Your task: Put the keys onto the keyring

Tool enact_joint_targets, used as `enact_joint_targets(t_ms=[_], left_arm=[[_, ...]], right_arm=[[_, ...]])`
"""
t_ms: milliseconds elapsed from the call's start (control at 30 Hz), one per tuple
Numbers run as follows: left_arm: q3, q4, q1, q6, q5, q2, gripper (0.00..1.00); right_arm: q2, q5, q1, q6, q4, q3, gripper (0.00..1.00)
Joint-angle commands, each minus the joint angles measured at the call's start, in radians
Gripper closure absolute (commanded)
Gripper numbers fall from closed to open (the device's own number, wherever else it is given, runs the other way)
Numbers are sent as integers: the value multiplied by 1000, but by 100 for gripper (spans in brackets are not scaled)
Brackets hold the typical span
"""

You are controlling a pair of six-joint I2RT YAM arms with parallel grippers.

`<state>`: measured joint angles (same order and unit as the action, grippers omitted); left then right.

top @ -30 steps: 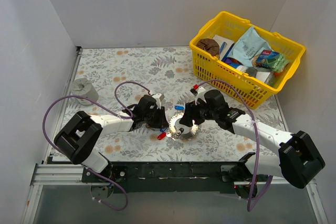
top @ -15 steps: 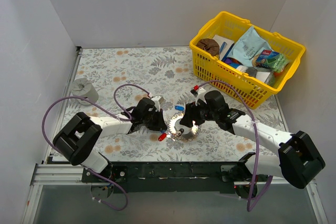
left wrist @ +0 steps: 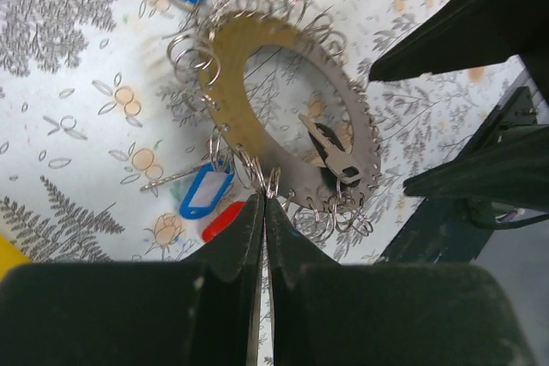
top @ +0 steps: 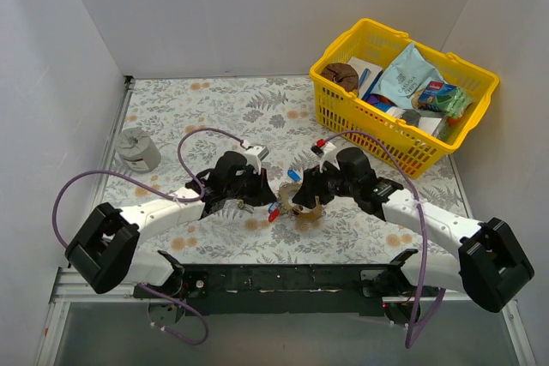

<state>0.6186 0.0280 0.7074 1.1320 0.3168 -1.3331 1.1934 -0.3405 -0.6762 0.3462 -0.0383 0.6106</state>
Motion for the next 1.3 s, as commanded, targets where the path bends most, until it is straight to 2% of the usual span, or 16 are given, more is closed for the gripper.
enact_joint_targets(t_ms=[0,300,467,767,933,1267], left_arm=[[98,-56,3,-55,37,69,100],[197,-122,3,-129,128,132,100],[233,-143,3,-144,165,167,100],[267,-148,4,-159,275,201,100],[283,-143,4,-163,341,209,100],[311,-135,3,-158,401,213,100]], right_arm=[[-69,-66,-3,-38,-95,-17,31],[-170,-209,1,-30,-273,-51,31],[-204,-276,39,-9,-304,-43,32],[-201,-477,130,31,-432,-57,38],[-169,-593,141,14,-479,-45,42],[-134,-687,148,31,-541,-32,55]])
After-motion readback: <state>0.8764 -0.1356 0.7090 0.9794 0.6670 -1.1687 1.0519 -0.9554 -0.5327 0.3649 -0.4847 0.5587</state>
